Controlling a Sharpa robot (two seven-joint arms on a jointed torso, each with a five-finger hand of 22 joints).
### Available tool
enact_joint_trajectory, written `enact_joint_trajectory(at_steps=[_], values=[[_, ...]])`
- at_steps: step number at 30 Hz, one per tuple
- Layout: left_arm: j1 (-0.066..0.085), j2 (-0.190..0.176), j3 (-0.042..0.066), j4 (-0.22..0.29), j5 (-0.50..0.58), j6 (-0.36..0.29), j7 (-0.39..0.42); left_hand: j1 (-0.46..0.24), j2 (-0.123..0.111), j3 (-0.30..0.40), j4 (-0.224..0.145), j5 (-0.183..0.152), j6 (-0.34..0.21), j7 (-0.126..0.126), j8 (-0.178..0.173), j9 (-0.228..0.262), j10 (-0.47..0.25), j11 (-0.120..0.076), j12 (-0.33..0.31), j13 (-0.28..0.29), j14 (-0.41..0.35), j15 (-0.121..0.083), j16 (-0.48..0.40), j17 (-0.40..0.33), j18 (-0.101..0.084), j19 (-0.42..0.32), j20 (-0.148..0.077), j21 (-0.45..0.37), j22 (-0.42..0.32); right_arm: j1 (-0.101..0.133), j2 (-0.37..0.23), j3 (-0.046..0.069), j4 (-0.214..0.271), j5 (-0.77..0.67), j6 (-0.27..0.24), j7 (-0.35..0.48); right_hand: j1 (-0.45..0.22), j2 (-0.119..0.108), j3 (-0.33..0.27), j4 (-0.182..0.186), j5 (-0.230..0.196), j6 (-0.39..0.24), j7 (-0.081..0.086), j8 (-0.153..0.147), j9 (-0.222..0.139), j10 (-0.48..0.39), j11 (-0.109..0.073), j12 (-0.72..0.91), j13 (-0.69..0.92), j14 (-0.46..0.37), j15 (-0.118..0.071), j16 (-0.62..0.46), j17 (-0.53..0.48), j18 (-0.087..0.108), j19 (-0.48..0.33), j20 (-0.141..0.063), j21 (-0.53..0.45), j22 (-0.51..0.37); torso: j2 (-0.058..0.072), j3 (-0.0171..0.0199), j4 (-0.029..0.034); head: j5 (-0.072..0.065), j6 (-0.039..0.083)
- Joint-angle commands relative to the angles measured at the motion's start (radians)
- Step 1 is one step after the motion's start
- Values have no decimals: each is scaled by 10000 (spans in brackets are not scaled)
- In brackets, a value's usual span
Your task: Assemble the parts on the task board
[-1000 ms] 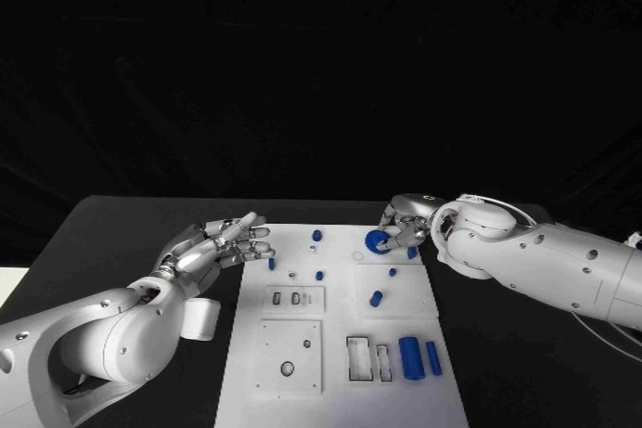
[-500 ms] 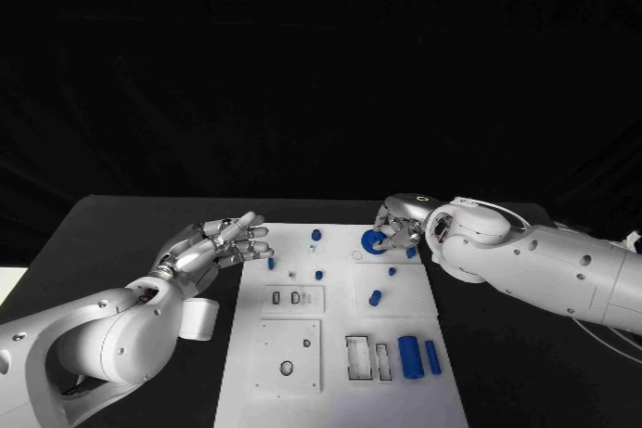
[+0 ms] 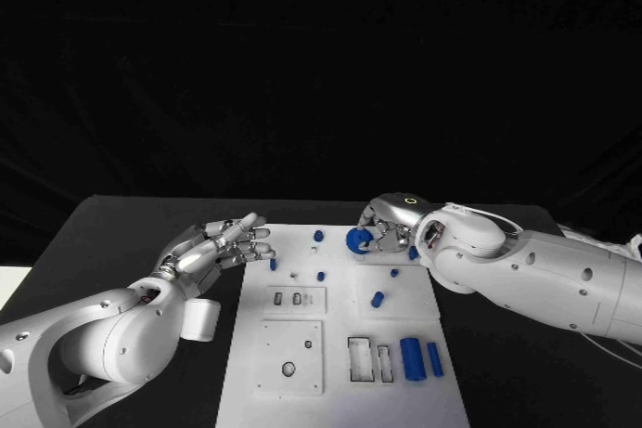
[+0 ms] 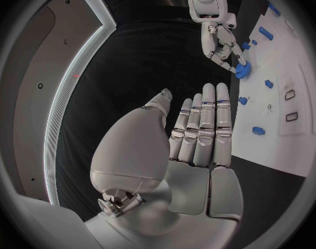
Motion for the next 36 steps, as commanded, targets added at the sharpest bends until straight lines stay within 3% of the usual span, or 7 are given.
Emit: enact_joint_trajectory(at_steps=[1, 8, 19, 36], values=[[9, 18, 7, 10, 15, 231, 25, 26, 71, 20, -57, -35, -13, 16, -66, -2, -71, 16, -4, -7, -78, 9, -54, 13, 14, -78, 14, -61, -9, 27, 154, 12, 319, -977, -546, -441, -123, 50, 91, 27, 48, 363, -313, -57, 96, 1251, -259, 3907, 5008, 964, -67, 66, 2048, -106, 307, -41, 66, 538, -1, -19, -2, 56, 4], [9, 39, 7, 14, 15, 250, 6, 27, 72, 21, -58, -35, -13, 16, -67, -2, -71, 16, -4, -7, -78, 9, -55, 14, 14, -79, 14, -62, -10, 42, 815, -13, 453, -1690, -551, -786, -353, -56, 156, 75, -81, 364, -304, -109, 90, 1251, -250, 3907, 5008, 963, -59, 63, 2044, -104, 302, -36, 60, 531, 5, -13, 23, 78, -12], [10, 65, 7, 8, 15, 267, -5, 27, 73, 21, -59, -36, -13, 17, -68, -2, -72, 17, -4, -7, -79, 10, -58, 16, 14, -80, 15, -62, -10, -6, 1694, -162, -76, -1944, -332, -818, -409, -67, 198, 82, -137, 367, -303, -129, 89, 1251, -248, 3907, 5008, 963, -58, 64, 2049, -102, 299, -34, 55, 523, 11, -7, 27, 139, -58], [10, 74, 7, -2, 15, 268, -17, 28, 74, 23, -64, -37, -13, 18, -70, -1, -74, 18, -4, -7, -83, 12, -69, 21, 14, -85, 17, -65, -13, -65, 2067, -236, -656, -1982, 423, -880, -717, -213, 263, 110, -542, 290, -244, -263, 64, 1209, -197, 3828, 4943, 962, -18, 60, 2045, -102, 293, -4, 47, 518, 6, 1, 9, 185, -116]])
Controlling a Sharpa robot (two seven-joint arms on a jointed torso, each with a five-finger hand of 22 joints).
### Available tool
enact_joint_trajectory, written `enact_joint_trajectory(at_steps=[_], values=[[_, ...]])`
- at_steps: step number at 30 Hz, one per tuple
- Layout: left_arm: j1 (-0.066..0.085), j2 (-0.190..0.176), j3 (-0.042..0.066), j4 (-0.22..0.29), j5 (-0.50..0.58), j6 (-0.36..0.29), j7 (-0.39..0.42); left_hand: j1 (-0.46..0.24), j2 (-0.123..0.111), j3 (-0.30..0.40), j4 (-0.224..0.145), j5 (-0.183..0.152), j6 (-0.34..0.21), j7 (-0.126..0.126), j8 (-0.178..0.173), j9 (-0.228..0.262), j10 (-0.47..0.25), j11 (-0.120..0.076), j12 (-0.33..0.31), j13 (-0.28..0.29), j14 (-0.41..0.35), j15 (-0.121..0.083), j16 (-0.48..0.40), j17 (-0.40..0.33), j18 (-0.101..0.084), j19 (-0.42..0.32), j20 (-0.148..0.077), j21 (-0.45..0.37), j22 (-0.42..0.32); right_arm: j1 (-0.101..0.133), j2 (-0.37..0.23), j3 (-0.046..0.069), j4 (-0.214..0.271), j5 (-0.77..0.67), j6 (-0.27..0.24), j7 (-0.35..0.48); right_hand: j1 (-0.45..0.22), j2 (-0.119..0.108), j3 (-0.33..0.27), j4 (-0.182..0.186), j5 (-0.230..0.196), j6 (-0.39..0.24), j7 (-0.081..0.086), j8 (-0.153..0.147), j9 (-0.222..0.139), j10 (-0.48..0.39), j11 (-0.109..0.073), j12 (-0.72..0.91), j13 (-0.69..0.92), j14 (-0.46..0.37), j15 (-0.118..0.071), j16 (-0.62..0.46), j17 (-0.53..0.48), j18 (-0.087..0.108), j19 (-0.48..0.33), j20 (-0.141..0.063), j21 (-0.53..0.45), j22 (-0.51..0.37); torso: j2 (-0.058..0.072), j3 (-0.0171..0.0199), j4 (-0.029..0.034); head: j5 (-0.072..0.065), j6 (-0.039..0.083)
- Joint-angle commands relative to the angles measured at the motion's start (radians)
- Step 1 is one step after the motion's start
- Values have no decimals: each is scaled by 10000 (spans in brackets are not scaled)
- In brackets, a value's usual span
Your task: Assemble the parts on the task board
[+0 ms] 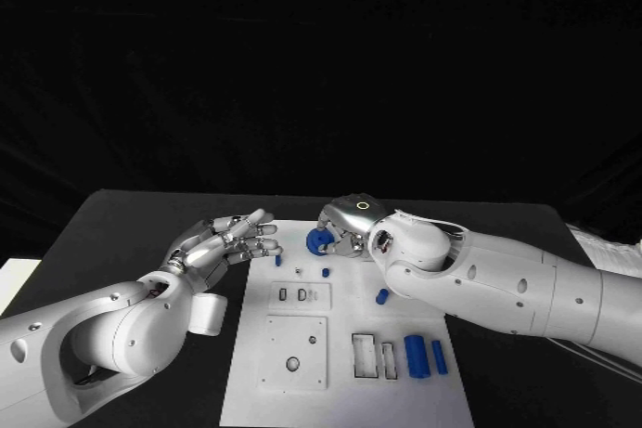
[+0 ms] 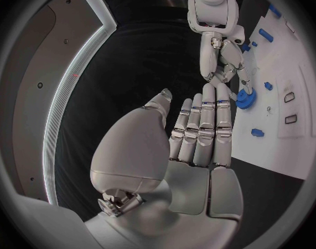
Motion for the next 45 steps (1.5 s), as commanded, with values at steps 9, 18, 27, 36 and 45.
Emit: enact_joint_trajectory(at_steps=[9, 18, 27, 36, 45], values=[[9, 10, 7, 12, 14, 205, 24, 28, 74, 23, -65, -37, -13, 18, -70, -1, -74, 18, -3, -7, -83, 12, -72, 16, 14, -85, 17, -65, -15, -6, 74, -28, -117, -239, 714, -113, -797, -432, -262, 346, -184, -23, -89, -317, -37, 1052, -79, 3532, 4785, 954, 76, 44, 2009, -91, 261, 79, 8, 456, -5, -11, 5, 29, -19], [9, 5, 7, 16, 14, 203, 7, 28, 74, 23, -65, -37, -13, 18, -70, -1, -74, 18, -3, -7, -83, 12, -72, 16, 14, -85, 17, -65, -15, -6, 134, -48, -185, -177, 469, -113, -1841, -556, -737, 1357, -820, -573, 100, -694, -156, 960, 100, 3349, 4666, 968, 236, 68, 2085, -91, 258, 236, 6, 468, -3, -13, 13, 10, -31], [9, 10, 7, 5, 14, 205, -17, 28, 74, 23, -69, -37, -14, 20, -73, -1, -76, 19, -4, -7, -86, 13, -80, 20, 14, -88, 19, -66, -16, -8, 91, -60, -157, -90, 231, -167, -2530, -93, -1273, 1337, 18, -630, 126, -671, -171, 979, 127, 3375, 4698, 980, 268, 89, 2146, -100, 278, 278, 34, 526, 0, -9, 8, -16, -34], [9, -3, 6, -32, 14, 231, -15, 29, 74, 23, -71, -38, -17, 21, -76, -1, -79, 21, -5, -7, -87, 14, -85, 23, 15, -90, 20, -67, -17, -47, -962, -19, 541, 1012, -1734, 676, -1443, 241, -918, 901, 21, -548, 109, -673, -162, 941, 106, 3287, 4649, 960, 246, 53, 2063, -86, 249, 254, 6, 469, -32, 10, -46, -80, 19], [7, 32, 2, -164, 14, 264, 2, 31, 74, 24, -75, -37, -19, 23, -78, -2, -83, 22, -6, -7, -88, 15, -90, 26, 15, -92, 21, -68, -18, 67, -2994, 25, 952, 5498, -1050, 3022, 445, -201, -261, -558, -584, -734, 219, -684, -202, 775, 188, 2973, 4456, 900, 303, -71, 1798, -42, 123, 311, -131, 238, -132, 68, -228, -105, 45]])
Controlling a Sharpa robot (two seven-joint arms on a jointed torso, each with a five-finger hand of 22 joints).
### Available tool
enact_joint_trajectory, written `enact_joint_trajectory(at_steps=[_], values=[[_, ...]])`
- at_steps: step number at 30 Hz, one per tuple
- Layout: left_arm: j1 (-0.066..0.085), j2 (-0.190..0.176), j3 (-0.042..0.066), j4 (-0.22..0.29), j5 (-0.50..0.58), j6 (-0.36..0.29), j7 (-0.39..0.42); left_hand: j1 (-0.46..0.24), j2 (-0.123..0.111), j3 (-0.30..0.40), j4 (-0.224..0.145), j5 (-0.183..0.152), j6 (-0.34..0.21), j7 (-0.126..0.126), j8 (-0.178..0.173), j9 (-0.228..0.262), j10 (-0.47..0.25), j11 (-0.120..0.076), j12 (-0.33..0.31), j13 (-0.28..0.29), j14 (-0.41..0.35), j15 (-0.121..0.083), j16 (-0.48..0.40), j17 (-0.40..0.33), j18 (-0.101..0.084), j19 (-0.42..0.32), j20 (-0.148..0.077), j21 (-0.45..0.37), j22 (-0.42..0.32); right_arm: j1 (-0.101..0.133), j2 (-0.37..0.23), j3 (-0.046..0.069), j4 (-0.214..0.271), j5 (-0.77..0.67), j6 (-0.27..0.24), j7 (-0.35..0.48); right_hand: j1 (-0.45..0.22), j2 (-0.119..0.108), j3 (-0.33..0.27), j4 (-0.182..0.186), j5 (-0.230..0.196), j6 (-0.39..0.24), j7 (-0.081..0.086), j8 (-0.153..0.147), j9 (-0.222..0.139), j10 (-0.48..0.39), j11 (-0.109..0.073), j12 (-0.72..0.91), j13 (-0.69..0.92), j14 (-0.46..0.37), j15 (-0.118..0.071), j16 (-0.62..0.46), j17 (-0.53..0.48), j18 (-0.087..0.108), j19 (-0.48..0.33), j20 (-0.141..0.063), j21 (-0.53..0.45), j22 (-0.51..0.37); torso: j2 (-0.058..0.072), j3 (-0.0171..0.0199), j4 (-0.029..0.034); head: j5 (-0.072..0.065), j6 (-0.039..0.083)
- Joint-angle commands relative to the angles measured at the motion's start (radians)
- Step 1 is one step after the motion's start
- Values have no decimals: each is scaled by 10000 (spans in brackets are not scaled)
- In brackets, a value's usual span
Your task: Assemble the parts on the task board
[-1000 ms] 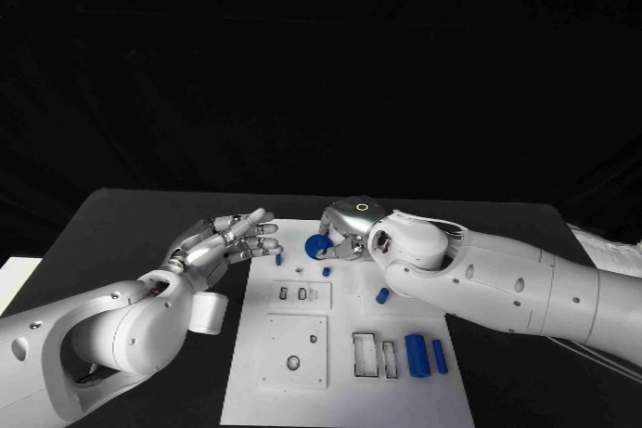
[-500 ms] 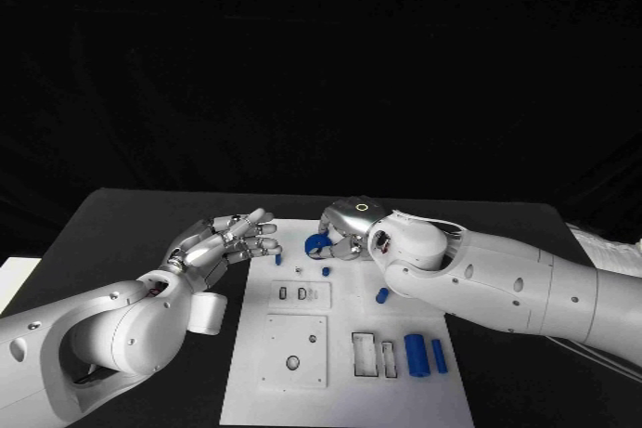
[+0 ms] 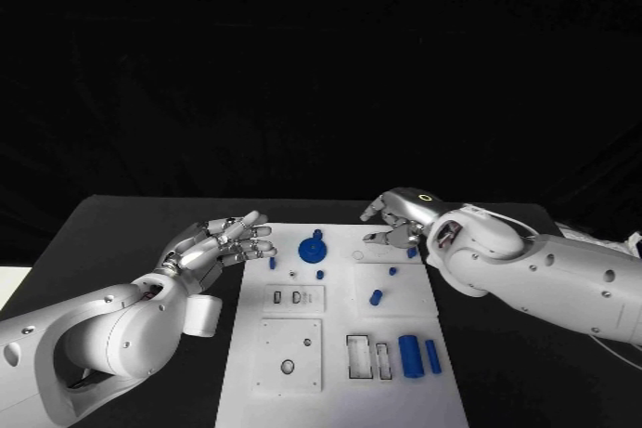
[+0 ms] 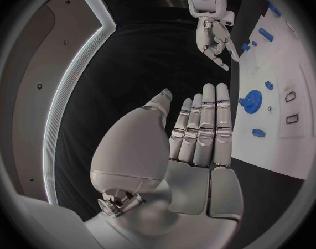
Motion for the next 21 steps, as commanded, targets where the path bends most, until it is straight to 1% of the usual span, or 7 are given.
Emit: enact_joint_trajectory(at_steps=[1, 4, 7, 12, 16, 19, 21], values=[[8, 36, 6, -47, 12, 242, 55, 33, 74, -2, -51, -37, -19, 23, -41, -1, -84, 22, -6, -8, -88, 15, -55, 11, 15, -56, -15, -68, -10, -1, -403, -1, 16, 3001, 145, 1825, 83, -108, -42, -131, 182, -89, -1, -42, -12, 556, 76, -62, 1997, 878, 71, -70, 1789, -41, 117, 59, -58, 225, -66, 60, -152, 17, 14], [4, 60, 1, -117, 12, 264, 59, 33, 74, -2, -51, -37, -19, 23, -41, -1, -84, 22, -6, -8, -88, 15, -55, 11, 15, -56, -15, -68, -10, -52, -805, 0, -149, 3849, 308, 2346, 139, -214, -105, -285, 534, -166, 12, -50, -21, 494, 84, -175, 1928, 871, 84, -87, 1761, -33, 97, 72, -79, 190, -91, 119, -227, 8, 3], [-2, 94, -8, -180, 13, 284, 62, 33, 74, -2, -51, -37, -19, 23, -41, -1, -84, 22, -6, -8, -88, 15, -55, 11, 15, -56, -15, -68, -10, -129, -1101, -2, -350, 4264, 431, 2652, 162, -271, -154, -371, 706, -232, 21, -52, -26, 467, 91, -224, 1900, 875, 94, -82, 1777, -32, 93, 82, -82, 188, -105, 158, -280, -2, -13], [-9, 169, -21, -274, 13, 306, 64, 33, 74, -2, -51, -37, -19, 23, -41, -1, -84, 22, -6, -8, -88, 15, -55, 11, 15, -56, -15, -68, -10, -288, -1415, -6, -622, 4511, 539, 2851, 180, -306, -206, -449, 872, -314, 35, -54, -31, 450, 101, -253, 1885, 887, 103, -63, 1827, -37, 101, 92, -72, 211, -130, 199, -284, -39, -2], [-16, 207, -30, -328, 13, 315, 68, 33, 74, -2, -51, -37, -19, 23, -41, -1, -84, 22, -6, -8, -88, 15, -55, 11, 15, -56, -15, -68, -10, -493, -1405, -9, -867, 4560, 593, 2924, 175, -309, -214, -453, 888, -322, 36, -54, -31, 455, 103, -243, 1892, 893, 104, -51, 1854, -41, 109, 93, -63, 229, -127, 240, -322, -19, -4], [-20, 228, -33, -349, 13, 319, 68, 33, 74, -2, -51, -37, -19, 23, -41, -1, -84, 22, -6, -8, -88, 15, -55, 11, 15, -56, -15, -68, -10, -576, -1304, -10, -1001, 4557, 612, 2941, 160, -303, -223, -450, 907, -331, 38, -53, -31, 473, 106, -210, 1914, 900, 106, -38, 1886, -43, 115, 94, -56, 243, -124, 230, -288, -38, -30], [-23, 248, -34, -364, 13, 324, 68, 33, 74, -2, -51, -37, -19, 23, -41, -1, -84, 22, -6, -8, -88, 15, -55, 11, 15, -56, -15, -68, -10, -619, -1218, -10, -1101, 4551, 623, 2945, 148, -296, -229, -446, 915, -331, 39, -50, -29, 480, 107, -197, 1922, 903, 107, -32, 1900, -45, 119, 95, -51, 253, -130, 209, -258, -67, -46]])
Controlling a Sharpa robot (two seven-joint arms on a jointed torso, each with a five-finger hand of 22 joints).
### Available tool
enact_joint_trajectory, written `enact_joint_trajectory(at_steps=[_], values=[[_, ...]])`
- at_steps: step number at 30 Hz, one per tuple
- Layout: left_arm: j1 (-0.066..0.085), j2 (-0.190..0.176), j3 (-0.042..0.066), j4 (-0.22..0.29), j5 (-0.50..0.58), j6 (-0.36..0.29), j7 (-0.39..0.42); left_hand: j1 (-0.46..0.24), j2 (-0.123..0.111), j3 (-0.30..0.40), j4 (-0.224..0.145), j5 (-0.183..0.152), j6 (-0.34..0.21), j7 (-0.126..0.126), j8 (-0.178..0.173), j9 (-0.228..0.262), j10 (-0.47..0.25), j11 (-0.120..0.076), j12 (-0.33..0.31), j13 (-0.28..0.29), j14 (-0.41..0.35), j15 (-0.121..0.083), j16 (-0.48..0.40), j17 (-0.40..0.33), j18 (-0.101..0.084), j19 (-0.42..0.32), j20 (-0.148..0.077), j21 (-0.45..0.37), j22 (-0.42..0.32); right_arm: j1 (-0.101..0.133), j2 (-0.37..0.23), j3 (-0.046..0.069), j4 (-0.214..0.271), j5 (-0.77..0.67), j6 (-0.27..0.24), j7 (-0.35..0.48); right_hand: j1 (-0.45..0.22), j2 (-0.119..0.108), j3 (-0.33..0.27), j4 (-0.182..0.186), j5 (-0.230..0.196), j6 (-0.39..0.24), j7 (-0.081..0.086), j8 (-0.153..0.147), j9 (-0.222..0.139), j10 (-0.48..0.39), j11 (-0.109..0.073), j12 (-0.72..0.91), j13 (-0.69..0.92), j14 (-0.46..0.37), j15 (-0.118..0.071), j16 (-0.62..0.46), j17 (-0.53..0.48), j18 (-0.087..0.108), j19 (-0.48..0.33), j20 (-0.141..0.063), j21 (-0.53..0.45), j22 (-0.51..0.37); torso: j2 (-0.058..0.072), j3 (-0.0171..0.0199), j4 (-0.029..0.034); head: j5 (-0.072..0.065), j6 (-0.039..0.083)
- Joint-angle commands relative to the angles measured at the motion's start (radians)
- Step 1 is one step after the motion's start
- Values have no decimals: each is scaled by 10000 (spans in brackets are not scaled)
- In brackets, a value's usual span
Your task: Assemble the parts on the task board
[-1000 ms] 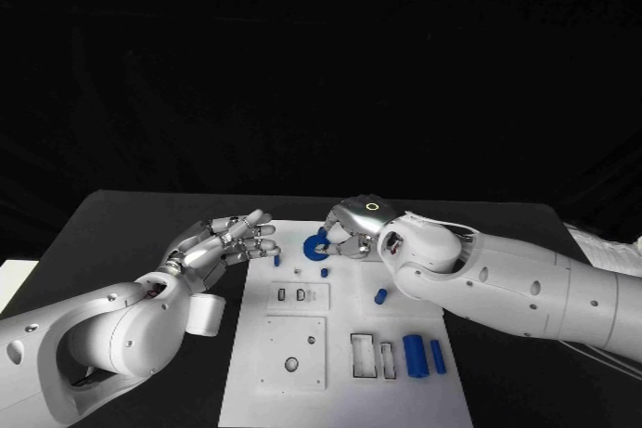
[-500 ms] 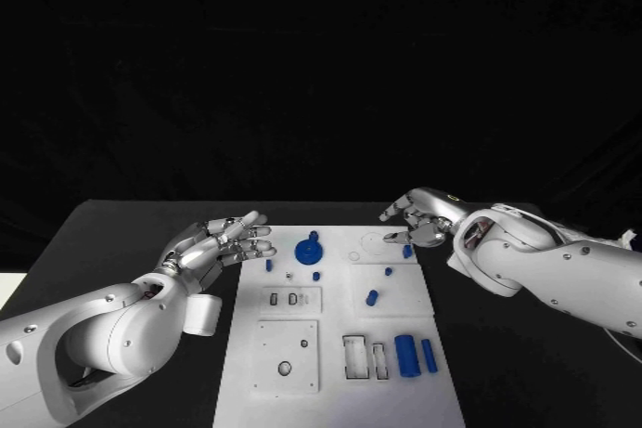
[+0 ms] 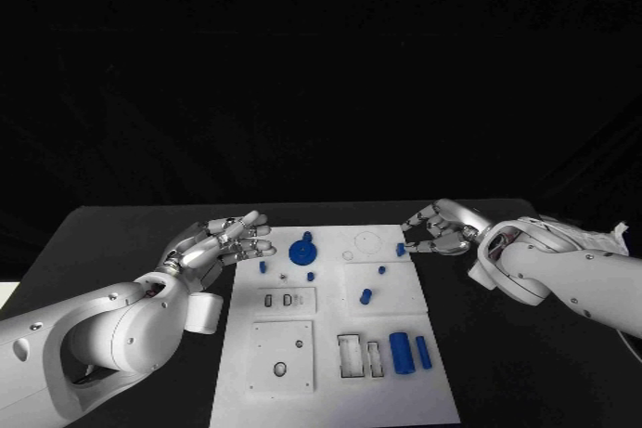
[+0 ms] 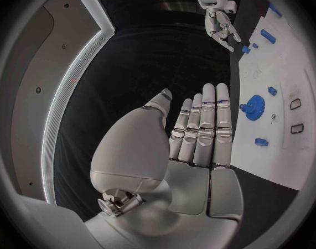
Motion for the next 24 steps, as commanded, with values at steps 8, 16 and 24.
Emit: enact_joint_trajectory(at_steps=[8, 16, 24], values=[[-15, 65, -3, -51, 13, 236, 66, 33, 74, -2, -51, -37, -19, 23, -41, -2, -48, -14, -6, -8, -88, 15, -55, 14, 14, -56, -15, -68, -12, -169, 452, 6, -610, 139, 277, 325, -87, -59, -27, -25, 71, -54, 19, -38, -8, 538, 72, 54, 1952, 878, 75, 19, 1948, -52, 135, 98, 6, 289, 5, -9, 49, -28, -82], [-19, 68, -5, -63, 13, 239, 61, 45, 80, 6, -64, -36, -15, 21, -42, -1, -49, -14, -5, -7, -87, 15, -65, 23, 16, -59, -13, -69, -13, -294, 684, 8, -962, 76, 348, 307, -115, 4, -29, -18, 84, -17, 15, -17, 4, 551, 70, 77, 1967, 886, 76, 34, 1983, -55, 146, 100, 17, 308, -2, -17, 40, -11, -127], [-19, 69, -6, -73, 13, 241, 57, 45, 80, 6, -64, -36, -15, 21, -42, -1, -49, -14, -5, -7, -87, 15, -65, 23, 16, -59, -13, -69, -13, -348, 745, 8, -1081, -53, 447, 256, -138, 63, -37, -38, 85, 102, -5, 29, 32, 565, 55, 102, 1984, 890, 68, 41, 1997, -57, 154, 98, 26, 321, -11, -18, 39, -18, -164]])
